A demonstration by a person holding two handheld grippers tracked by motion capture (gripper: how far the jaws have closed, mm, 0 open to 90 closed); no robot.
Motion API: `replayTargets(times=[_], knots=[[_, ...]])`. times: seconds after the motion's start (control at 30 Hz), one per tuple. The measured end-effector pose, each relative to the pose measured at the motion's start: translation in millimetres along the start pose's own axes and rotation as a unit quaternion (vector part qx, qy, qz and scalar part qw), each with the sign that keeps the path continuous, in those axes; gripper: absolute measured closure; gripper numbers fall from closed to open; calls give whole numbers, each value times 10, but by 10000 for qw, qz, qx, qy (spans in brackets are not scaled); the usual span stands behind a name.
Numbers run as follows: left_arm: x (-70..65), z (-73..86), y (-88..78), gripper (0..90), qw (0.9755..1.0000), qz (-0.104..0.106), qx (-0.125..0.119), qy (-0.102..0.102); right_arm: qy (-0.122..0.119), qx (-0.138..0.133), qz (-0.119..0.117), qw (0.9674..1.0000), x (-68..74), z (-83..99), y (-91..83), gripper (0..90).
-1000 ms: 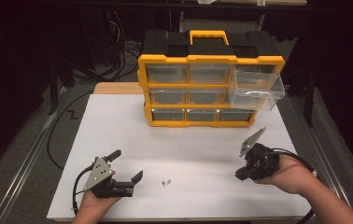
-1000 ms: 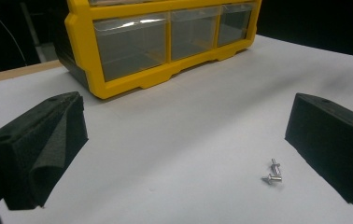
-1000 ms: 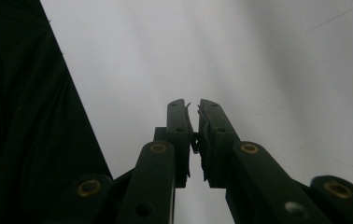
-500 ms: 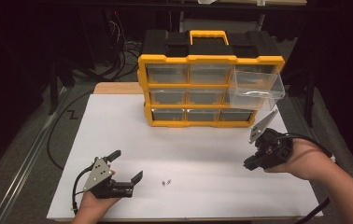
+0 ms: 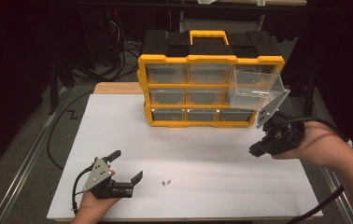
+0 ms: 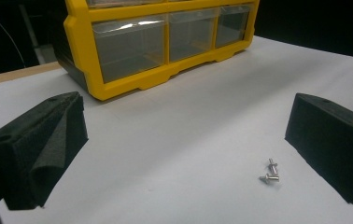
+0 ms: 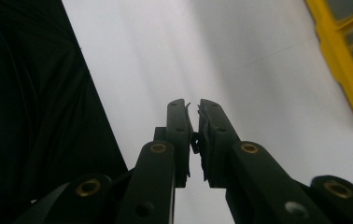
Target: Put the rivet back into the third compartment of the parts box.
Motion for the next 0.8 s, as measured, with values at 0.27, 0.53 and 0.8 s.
replayTargets(times=[0.27,0.53,0.8], knots=[[2,3,2,3,10000,1,9,-3,-45,-133,242,9996,-61,-188,-344,845],[6,1,-3,3,10000,-2,-2,-6,-59,-174,413,9990,-147,-370,-625,845],[17,1,-10,3,10000,-26,-14,-38,53,-135,549,9984,-327,-467,-769,844]])
Point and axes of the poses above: each handheld gripper's, and its own axes: y roughly forward along the jaws, z roughly out of its underside, x roughly to its left, the point moved 8 cm from there along y, roughly forward along the jaws, and after that the axes turned 2 degrees about -x, right-handed, at the moved point
